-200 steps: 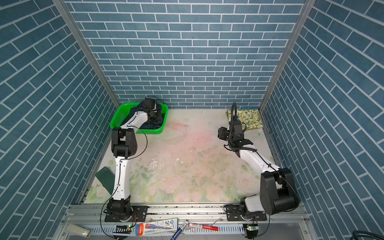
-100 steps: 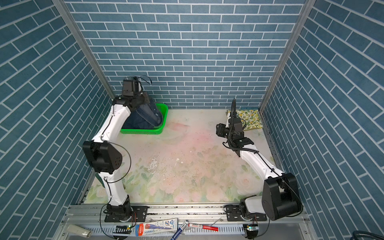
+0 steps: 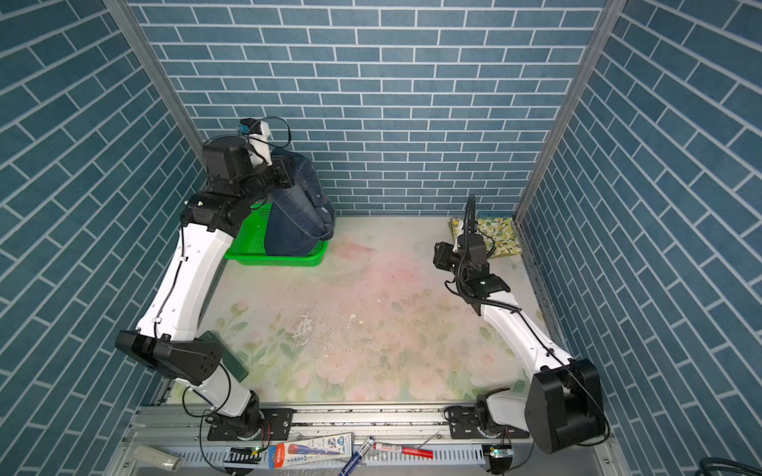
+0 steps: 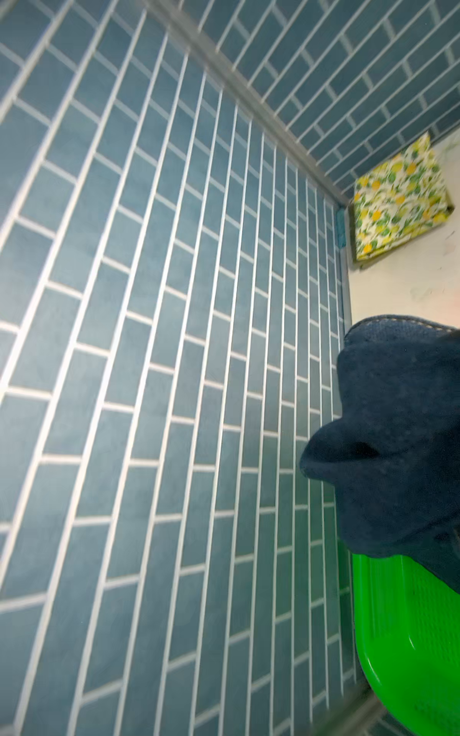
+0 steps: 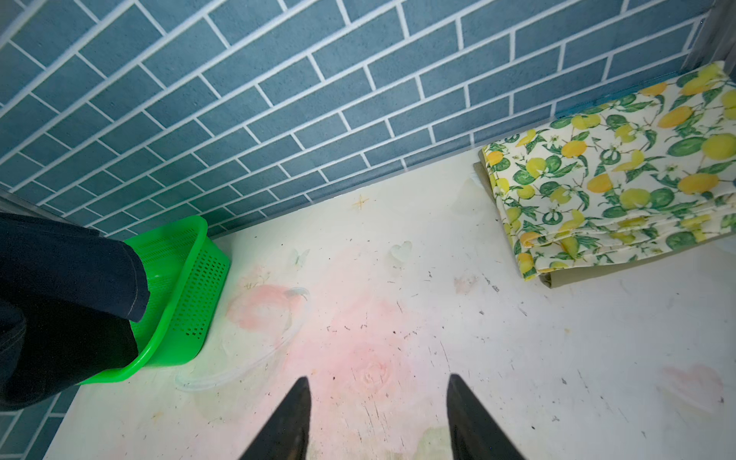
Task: Fold and stack skirts
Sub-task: Pick up the skirt from the basket, then place the skirt at the center of the table.
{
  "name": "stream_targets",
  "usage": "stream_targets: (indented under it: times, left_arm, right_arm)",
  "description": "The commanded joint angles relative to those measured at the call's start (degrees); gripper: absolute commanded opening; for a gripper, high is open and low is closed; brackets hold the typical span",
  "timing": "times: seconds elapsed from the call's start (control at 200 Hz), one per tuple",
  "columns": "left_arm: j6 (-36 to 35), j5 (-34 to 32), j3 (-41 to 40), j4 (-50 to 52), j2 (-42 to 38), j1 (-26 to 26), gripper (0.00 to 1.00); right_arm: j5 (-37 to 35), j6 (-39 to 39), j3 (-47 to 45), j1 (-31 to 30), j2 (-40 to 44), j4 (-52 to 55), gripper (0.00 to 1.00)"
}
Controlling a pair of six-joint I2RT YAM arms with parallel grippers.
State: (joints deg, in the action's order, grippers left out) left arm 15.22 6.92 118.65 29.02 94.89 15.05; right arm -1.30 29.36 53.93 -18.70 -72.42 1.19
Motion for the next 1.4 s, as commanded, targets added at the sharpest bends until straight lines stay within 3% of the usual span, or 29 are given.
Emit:
stream_targets:
  times: [0.0, 0.145, 0.265, 0.37, 0.5, 0.75, 0.81, 0.88, 0.98, 1.1, 1.395]
  left_arm:
    - [-0.01, 3.56, 1.4, -5.85, -3.69, 5.48, 0.0]
    - [1.83, 5.58, 0.4, -7.24, -4.74, 12.33, 0.0]
    - [4.98, 6.33, -5.9, -13.07, -6.27, 17.55, 0.0]
    - [6.33, 4.04, -11.96, -16.88, -6.86, 20.73, 0.0]
    - [9.8, 1.43, -25.51, -23.27, -9.79, 20.62, 0.0]
    - [14.59, -1.36, -45.73, -25.6, -16.6, 16.01, 0.0]
    - [16.03, -1.28, -50.27, -25.55, -17.86, 13.63, 0.18]
    - [17.71, -1.75, -53.54, -22.28, -18.35, 11.22, 0.57]
    - [17.97, -2.92, -57.21, -18.63, -20.24, 9.82, 0.76]
    - [15.53, -4.61, -59.91, -15.48, -23.62, 9.81, 0.82]
    - [3.67, -8.74, -60.87, -7.37, -23.75, 13.37, 0.81]
  right_arm:
    - [-2.28, 1.35, 0.65, 0.65, 2.57, 1.66, 0.54]
    - [-1.01, 5.59, -1.45, 4.7, 5.22, 3.02, 0.55]
    - [3.58, 9.9, -4.48, 10.63, 7.92, 2.55, 0.55]
    - [4.66, 8.98, -4.89, 13.13, 9.77, 4.51, 0.55]
    - [4.91, 4.79, -4.71, 13.25, 11.6, 8.13, 0.58]
    - [8.67, -0.08, -4.33, 12.6, 9.24, 11.23, 0.62]
    - [9.3, -1.69, -3.43, 10.9, 7.28, 11.89, 0.66]
    - [8.72, -3.58, -2.15, 7.59, 4.74, 12.89, 0.68]
    - [8.31, -4.93, -1.27, 3.13, 1.36, 13.32, 0.7]
    - [8.97, -4.5, -3.31, 0.47, -0.58, 11.32, 0.71]
    - [8.67, -3.16, -5.55, -5.48, -3.26, 7.11, 0.71]
